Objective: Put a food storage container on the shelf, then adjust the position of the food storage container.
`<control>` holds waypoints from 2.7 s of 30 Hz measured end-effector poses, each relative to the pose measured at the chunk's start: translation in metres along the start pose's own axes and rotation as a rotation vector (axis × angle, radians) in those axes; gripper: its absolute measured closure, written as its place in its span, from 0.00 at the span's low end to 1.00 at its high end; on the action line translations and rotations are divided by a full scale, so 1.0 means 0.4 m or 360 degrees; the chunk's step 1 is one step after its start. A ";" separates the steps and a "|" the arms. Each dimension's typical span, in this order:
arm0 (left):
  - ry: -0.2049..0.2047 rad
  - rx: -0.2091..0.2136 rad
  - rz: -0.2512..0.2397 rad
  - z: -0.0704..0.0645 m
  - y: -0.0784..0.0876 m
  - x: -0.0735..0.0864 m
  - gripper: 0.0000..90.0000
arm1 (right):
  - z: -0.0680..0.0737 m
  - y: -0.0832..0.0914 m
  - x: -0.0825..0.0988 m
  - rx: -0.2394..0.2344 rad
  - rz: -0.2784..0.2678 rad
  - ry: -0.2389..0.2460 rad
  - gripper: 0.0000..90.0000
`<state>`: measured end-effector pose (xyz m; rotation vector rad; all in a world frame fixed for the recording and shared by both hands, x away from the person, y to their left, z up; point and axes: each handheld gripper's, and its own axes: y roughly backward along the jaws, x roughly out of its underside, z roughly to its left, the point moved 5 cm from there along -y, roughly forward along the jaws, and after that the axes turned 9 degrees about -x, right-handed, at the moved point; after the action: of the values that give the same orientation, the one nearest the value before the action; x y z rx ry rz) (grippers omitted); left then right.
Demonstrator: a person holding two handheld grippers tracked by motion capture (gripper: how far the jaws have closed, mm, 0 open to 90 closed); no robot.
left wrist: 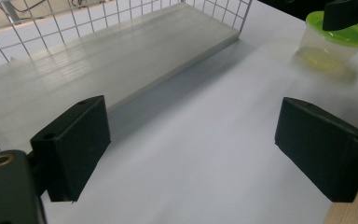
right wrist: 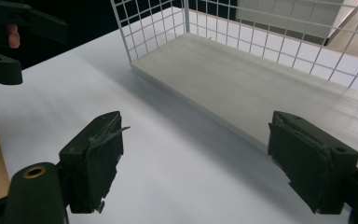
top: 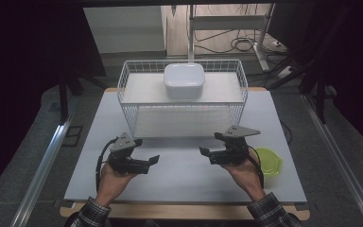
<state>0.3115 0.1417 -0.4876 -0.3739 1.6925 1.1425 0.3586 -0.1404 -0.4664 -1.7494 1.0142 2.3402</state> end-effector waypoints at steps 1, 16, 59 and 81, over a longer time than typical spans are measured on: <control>-0.0006 -0.0001 0.0001 -0.004 -0.001 0.006 0.11 | 0.002 0.003 0.005 0.0005 -0.0007 0.0004 0.20; -0.0179 -0.0128 0.0070 -0.032 -0.031 0.096 0.04 | 0.034 0.014 0.106 0.0006 0.0101 0.0055 0.16; -0.0150 -0.0092 0.0060 -0.029 -0.035 0.123 0.06 | -0.154 0.288 0.175 0.0572 0.0168 -0.0249 0.99; -0.0172 -0.0099 0.0088 -0.033 -0.042 0.128 0.06 | -0.238 0.418 0.271 0.0855 0.0195 -0.0460 0.99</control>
<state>0.2936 0.1356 -0.5398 -0.3002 1.5843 1.2366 0.3316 -0.3574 -0.4965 -1.1467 1.5385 2.0281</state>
